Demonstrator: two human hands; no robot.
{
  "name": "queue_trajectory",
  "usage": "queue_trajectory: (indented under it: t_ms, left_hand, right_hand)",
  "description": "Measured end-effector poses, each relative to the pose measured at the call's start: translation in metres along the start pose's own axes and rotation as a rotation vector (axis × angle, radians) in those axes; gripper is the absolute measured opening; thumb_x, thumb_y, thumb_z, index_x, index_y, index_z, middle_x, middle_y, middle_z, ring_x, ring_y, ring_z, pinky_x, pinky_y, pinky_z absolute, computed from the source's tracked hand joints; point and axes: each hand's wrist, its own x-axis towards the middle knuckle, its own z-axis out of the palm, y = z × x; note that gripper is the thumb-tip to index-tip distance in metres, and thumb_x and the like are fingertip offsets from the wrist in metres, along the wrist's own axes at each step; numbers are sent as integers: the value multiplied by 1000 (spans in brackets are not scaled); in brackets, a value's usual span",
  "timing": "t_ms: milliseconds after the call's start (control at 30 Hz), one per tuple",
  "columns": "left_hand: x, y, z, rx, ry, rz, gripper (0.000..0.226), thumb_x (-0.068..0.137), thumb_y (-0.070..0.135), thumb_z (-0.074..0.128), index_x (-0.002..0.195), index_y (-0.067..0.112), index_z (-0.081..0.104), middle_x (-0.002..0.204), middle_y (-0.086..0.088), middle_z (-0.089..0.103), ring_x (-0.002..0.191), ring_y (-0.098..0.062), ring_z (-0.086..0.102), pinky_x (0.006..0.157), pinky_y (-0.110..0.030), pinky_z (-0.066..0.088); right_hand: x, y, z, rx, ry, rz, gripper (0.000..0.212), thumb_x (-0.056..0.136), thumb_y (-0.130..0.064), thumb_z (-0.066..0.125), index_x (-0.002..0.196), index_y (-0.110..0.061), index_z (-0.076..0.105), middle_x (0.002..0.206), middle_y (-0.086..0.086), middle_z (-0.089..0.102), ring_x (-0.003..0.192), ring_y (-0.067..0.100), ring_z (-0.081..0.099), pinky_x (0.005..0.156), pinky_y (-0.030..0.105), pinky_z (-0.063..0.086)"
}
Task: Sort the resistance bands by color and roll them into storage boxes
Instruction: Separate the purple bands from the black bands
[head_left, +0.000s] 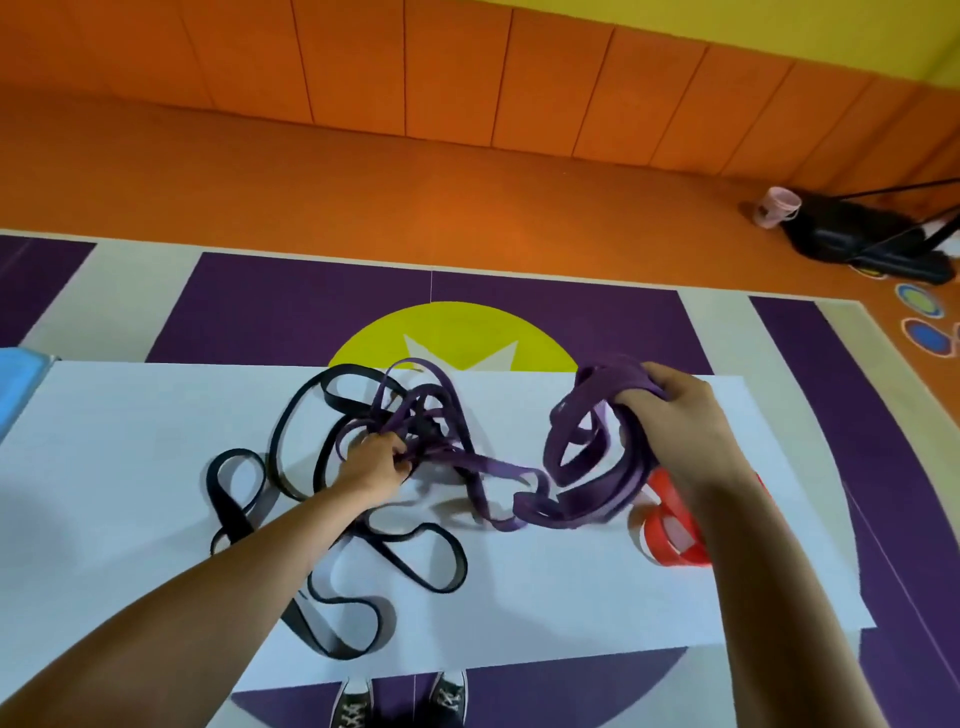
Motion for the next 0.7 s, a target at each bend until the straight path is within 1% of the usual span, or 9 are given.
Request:
queue_trajectory:
  t_ms: [67,133,233,300,367,433,500,600,700]
  left_hand:
    - [-9,4,-4,98,13,30,45,94,28,64,137,20,54,136,-6,55,130,-32,51,104,-45,46]
    - [-17,12,-9,43,37,172,53,91,17,66,142,19,53,140,-7,57,125,-30,57,104,-40,46]
    - [-40,37,-24,-255,22,361,57,93,-2,57,146,17,49,143,-1,56,123,-15,59,102,-24,47]
    - [-62,56,-41,-464,102,368,54,95,-11,46,141,18,50,132,7,57,110,-5,60,91,-8,44]
    - [-80,62,-55,-675,286,291,49,94,-14,41,130,17,54,122,6,60,107,-13,62,91,-12,47]
    - [-94,53,-68,-785,478,144,41,95,-7,44,125,18,55,121,3,63,109,-24,63,94,-29,49]
    - [-112,40,-83,-807,533,109,46,92,6,49,135,21,51,133,2,58,109,-18,60,89,-24,46]
    - [-138,31,-110,-649,454,388,78,85,23,64,153,41,30,154,17,37,130,7,44,100,-13,38]
    - [-150,38,-130,-404,313,509,116,77,50,85,159,46,3,164,33,5,153,3,6,119,-28,21]
  right_hand:
    - [-3,-9,2,38,-24,-14,10,89,-9,62,83,-8,70,60,-5,56,53,9,47,50,18,40]
    - [-4,-18,7,132,-53,-17,8,90,-8,65,84,-6,70,56,-6,58,50,8,50,49,18,41]
    - [-3,-29,23,180,-135,-37,15,90,-12,68,76,-17,71,57,-7,57,53,9,51,52,19,41]
    - [-2,-33,36,189,-175,-33,12,89,-16,70,78,-19,74,60,-6,58,57,10,51,56,20,41]
    - [-2,-33,48,174,-198,-7,13,84,-27,75,86,-14,76,69,0,61,65,13,53,63,27,43]
    - [-1,-33,59,173,-238,7,29,76,-35,76,91,-11,76,78,5,64,73,18,57,72,35,46]
    - [0,-34,69,163,-285,18,23,82,-31,76,92,-10,76,79,4,67,74,17,60,74,35,48]
    - [1,-39,86,78,-397,-16,12,91,-23,74,95,-12,76,83,4,74,76,16,67,73,34,52]
    - [0,-49,110,-12,-491,-78,14,87,-24,78,99,-16,75,94,8,78,83,22,73,82,40,58]
